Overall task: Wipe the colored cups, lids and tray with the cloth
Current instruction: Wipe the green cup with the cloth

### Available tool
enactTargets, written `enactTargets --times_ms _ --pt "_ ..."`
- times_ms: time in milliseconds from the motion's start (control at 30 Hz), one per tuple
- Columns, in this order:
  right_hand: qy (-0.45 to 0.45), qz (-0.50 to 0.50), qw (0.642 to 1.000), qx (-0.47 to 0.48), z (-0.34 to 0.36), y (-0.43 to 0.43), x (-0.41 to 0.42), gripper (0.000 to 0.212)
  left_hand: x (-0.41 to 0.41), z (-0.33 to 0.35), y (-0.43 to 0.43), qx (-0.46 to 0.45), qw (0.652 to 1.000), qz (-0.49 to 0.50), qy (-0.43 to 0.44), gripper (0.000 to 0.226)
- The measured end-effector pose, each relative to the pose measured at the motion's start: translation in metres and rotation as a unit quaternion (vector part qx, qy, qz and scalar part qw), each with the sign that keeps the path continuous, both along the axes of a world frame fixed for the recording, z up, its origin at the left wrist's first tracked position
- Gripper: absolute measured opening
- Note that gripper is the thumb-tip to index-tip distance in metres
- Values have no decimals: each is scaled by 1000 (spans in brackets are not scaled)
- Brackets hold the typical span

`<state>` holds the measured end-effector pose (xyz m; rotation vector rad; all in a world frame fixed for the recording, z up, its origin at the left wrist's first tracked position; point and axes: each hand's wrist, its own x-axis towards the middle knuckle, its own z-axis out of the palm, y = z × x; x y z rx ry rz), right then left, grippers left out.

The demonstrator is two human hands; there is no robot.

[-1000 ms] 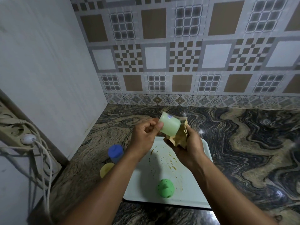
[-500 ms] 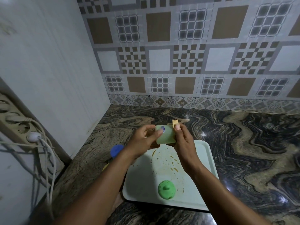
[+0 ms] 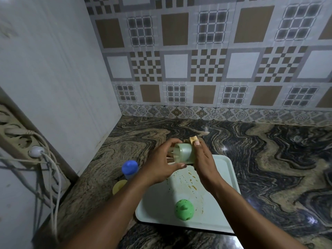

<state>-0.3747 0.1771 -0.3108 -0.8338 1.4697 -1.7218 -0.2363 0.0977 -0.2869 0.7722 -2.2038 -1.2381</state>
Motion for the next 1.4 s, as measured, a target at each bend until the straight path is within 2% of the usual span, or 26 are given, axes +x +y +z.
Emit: enactTargets --times_ms 67,100,167,233,300,367,400,500,600,700,733,800,867,933,1000,1033,1133,1167,1200,1267,1333,1400 --pt "2 3 1000 4 -2 0 0 47 2 -3 1 -72 997 2 -18 68" --pt "1 2 1000 4 -3 -1 0 48 3 -4 1 -67 998 4 -19 70" --pt "5 -1 1000 7 -5 -1 0 46 5 -7 -1 14 1000 14 -10 73" --pt "14 2 1000 10 -6 -2 2 41 6 -12 -3 17 1000 14 14 66" --pt "11 4 1000 20 -6 -3 5 40 8 -10 -1 -59 998 9 1 60" --pt "4 0 1000 28 -6 -5 6 42 12 -7 -1 -173 984 -12 -32 62" --pt "0 -2 1000 31 -6 -5 6 43 13 -10 -3 -199 979 -12 -36 64" --pt "21 -6 999 32 -6 -5 8 41 17 -14 -2 -158 987 18 -36 71" --pt "27 -2 999 34 -4 -6 13 39 15 -17 -2 -185 982 21 -26 60" --pt "15 -2 999 44 -1 -6 14 45 19 -16 -1 -295 954 -4 -51 62" --pt "17 -2 999 48 2 -5 15 45 20 -17 -2 -287 956 4 -53 65" --pt "16 -7 999 44 8 -4 16 40 19 -18 -3 -212 976 29 -37 72" --pt "20 -6 999 46 9 -6 17 38 17 -19 -3 -161 986 34 -22 67" --pt "12 -15 998 53 9 -7 18 41 17 -18 -5 -264 962 27 -62 63" --pt "-2 -7 998 61 7 -8 17 45 20 -20 -7 -379 922 -16 -75 67" --pt "-3 -4 998 64 7 -8 16 44 22 -23 -9 -376 924 -16 -72 69" --pt "25 -4 997 68 9 -12 16 41 20 -24 -10 -173 983 50 -33 83" --pt "36 -2 997 67 10 -14 17 41 20 -25 -11 -131 989 66 -15 80" --pt "36 0 997 68 9 -17 19 40 20 -25 -12 -139 988 66 -20 71" --pt "-9 7 997 81 10 -23 21 40 23 -24 -16 -254 964 42 -69 59" --pt "-102 15 987 123 14 -31 19 37 27 -22 -22 -341 934 -8 -103 61" --pt "-180 26 966 185 21 -41 18 30 31 -21 -31 -338 935 0 -105 65"
